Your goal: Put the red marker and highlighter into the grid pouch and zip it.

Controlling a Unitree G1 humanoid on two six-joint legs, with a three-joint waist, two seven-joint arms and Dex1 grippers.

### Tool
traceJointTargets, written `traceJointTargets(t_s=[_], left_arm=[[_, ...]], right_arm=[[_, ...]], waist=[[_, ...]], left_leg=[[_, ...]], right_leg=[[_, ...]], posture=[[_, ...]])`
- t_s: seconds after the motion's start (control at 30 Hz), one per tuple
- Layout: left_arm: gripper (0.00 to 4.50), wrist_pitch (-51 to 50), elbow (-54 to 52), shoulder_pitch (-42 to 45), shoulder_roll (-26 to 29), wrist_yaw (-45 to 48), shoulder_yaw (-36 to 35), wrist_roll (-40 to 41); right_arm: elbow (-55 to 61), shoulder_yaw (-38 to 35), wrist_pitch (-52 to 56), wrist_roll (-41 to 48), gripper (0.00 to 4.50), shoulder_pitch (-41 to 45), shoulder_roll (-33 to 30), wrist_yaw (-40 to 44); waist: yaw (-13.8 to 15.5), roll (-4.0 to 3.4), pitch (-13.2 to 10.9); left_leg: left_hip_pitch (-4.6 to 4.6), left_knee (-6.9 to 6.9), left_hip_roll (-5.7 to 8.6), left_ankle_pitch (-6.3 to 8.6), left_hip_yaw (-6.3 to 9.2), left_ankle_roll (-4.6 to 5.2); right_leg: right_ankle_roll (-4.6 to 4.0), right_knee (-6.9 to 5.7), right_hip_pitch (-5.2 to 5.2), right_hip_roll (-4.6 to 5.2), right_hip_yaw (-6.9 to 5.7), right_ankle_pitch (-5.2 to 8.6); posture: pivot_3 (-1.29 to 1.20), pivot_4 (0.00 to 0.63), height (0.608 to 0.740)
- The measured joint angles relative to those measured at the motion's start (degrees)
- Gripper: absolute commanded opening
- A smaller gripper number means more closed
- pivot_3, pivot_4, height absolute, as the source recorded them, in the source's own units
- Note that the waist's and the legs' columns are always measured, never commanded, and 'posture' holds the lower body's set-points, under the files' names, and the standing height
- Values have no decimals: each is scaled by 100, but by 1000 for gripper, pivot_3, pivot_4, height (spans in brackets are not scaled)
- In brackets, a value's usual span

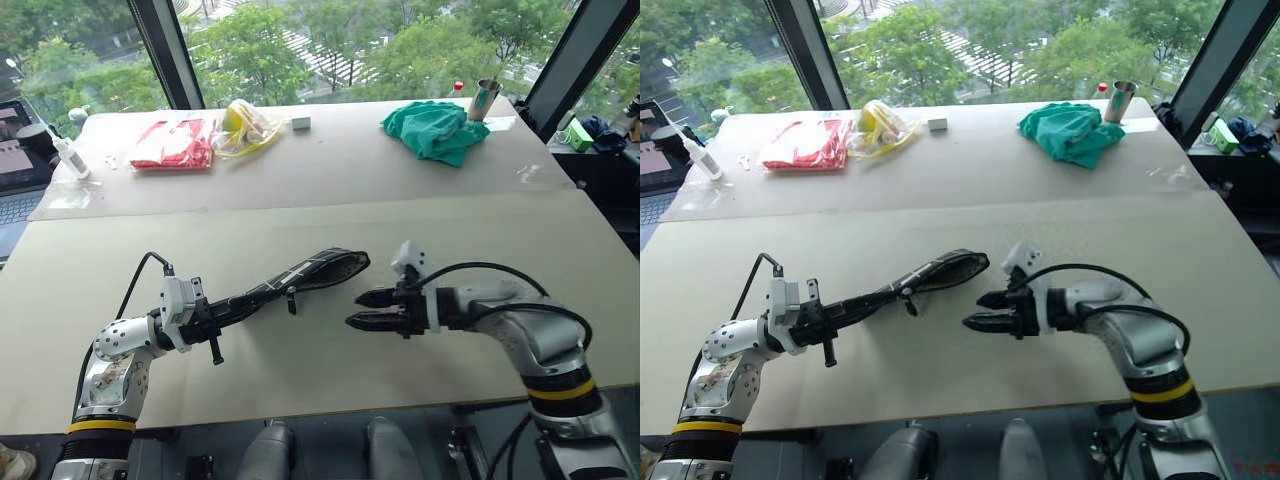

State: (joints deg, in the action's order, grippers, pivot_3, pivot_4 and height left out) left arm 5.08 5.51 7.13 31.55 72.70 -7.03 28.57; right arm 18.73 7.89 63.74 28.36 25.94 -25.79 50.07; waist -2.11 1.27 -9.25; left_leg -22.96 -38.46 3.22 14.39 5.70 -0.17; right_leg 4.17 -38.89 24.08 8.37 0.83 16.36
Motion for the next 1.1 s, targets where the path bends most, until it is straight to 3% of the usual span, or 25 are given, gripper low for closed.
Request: traceJointTargets(t_s=[0.23, 0.43, 0.53, 0.73, 0.77, 1.1], left_arm=[[0, -1, 7, 68, -1, 1, 7, 1], [0, -4, 23, 89, -1, -6, 5, 4], [0, -4, 25, 89, -1, -6, 6, 4], [0, -4, 25, 92, -2, -4, 7, 4], [0, -4, 26, 95, -2, -4, 7, 3], [0, -4, 35, 136, -10, 4, 21, 4]], right_arm=[[-14, 179, 568, 304, 2967, 813, 1259, -882], [-469, 246, 607, 299, 2967, 1146, 1658, -1333], [-570, 261, 618, 311, 2257, 1172, 1699, -1418], [-562, 311, 617, 357, 292, 1172, 1456, -1382], [-551, 320, 617, 392, 139, 1172, 1411, -1361], [-252, 334, 683, 802, 139, 1228, 786, -928]], waist=[[-3, 0, 0], [-28, -1, 0], [-39, -1, 0], [-45, -1, 0], [-44, -1, 0], [-38, -1, 0]], left_leg=[[0, -3, 3, -1, 9, -3], [-1, -2, 3, -2, 10, -3], [0, -1, 3, -2, 10, -3], [0, -1, 2, -1, 10, -3], [-1, -1, 3, -1, 10, -3], [-3, -1, 4, -1, 9, -2]], right_leg=[[0, -4, 2, 0, -4, 0], [0, -8, 5, 0, -4, 0], [0, -10, 6, 0, -4, 0], [0, -10, 6, -1, -5, 0], [0, -10, 6, -1, -4, 0], [0, -8, 5, 0, -5, 0]], posture=[[0, 150, 740], [0, 150, 740], [0, 150, 740], [0, 150, 740], [0, 150, 740], [0, 150, 740]])
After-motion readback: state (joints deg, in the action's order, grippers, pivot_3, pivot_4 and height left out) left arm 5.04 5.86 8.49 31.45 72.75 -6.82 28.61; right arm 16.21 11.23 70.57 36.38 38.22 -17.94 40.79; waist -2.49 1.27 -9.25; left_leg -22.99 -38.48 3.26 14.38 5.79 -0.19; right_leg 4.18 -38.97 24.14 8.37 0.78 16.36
